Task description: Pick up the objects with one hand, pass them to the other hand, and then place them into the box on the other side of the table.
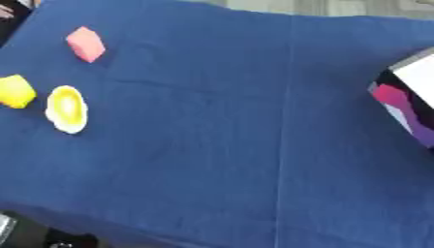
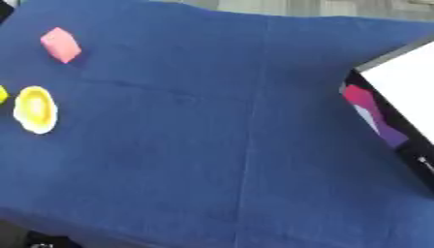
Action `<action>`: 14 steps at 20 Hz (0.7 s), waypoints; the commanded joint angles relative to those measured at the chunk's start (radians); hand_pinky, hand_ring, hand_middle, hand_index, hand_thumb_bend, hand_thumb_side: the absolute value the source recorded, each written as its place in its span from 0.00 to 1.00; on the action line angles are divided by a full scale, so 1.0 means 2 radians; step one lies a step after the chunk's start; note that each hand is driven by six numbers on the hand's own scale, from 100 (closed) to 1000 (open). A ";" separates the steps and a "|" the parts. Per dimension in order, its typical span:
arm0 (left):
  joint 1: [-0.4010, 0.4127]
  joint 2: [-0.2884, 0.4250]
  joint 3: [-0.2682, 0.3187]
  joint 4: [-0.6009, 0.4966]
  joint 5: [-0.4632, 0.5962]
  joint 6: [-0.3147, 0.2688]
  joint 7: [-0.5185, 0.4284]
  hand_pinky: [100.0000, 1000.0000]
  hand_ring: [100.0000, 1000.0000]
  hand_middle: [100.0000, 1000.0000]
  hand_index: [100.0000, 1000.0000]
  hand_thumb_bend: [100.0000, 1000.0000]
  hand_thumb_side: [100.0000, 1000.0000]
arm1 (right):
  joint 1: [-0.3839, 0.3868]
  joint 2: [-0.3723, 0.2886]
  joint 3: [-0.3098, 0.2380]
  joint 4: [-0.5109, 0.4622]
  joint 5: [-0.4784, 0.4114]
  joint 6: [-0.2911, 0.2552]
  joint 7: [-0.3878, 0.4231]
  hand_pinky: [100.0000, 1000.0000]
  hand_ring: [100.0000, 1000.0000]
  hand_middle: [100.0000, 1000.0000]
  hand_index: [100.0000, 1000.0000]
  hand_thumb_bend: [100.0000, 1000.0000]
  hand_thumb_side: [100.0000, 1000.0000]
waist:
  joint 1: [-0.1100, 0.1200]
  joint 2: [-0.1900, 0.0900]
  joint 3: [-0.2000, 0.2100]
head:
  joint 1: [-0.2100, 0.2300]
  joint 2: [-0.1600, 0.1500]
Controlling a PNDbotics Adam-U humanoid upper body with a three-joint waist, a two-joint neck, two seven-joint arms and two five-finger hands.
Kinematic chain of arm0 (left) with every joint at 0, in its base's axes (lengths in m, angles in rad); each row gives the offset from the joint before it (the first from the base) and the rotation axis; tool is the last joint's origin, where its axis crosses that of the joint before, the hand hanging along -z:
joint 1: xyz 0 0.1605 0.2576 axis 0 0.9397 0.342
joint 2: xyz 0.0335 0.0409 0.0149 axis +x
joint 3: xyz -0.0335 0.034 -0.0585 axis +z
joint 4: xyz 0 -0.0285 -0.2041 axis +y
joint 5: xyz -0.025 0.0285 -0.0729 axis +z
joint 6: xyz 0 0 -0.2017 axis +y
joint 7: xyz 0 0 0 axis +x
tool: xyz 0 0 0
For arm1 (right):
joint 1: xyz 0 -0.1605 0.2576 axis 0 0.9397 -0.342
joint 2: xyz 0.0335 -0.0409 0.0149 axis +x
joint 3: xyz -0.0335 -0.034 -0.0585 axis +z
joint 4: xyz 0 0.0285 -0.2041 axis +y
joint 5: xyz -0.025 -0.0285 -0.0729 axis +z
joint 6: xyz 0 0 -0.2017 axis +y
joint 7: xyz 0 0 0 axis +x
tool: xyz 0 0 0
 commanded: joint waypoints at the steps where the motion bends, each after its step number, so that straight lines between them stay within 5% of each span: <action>1: 0.011 0.058 -0.010 -0.010 -0.029 0.027 -0.027 0.78 0.80 0.75 0.84 0.69 0.54 | -0.011 -0.018 0.000 -0.009 0.005 0.000 0.003 0.85 0.93 0.83 0.93 0.45 0.39 | 0.008 -0.004 -0.001 | 0.012 0.001; 6: 0.031 0.079 -0.011 -0.033 -0.076 0.074 -0.074 0.79 0.81 0.76 0.84 0.69 0.52 | -0.012 -0.019 0.001 -0.007 0.008 0.001 0.005 0.85 0.93 0.83 0.93 0.45 0.39 | 0.008 -0.005 -0.001 | 0.028 0.004; 14: 0.042 0.079 -0.024 -0.061 -0.120 0.139 -0.146 0.81 0.83 0.75 0.79 0.73 0.34 | -0.012 -0.018 0.003 -0.005 0.011 0.001 0.007 0.85 0.92 0.83 0.93 0.44 0.39 | 0.007 -0.004 -0.003 | 0.015 -0.001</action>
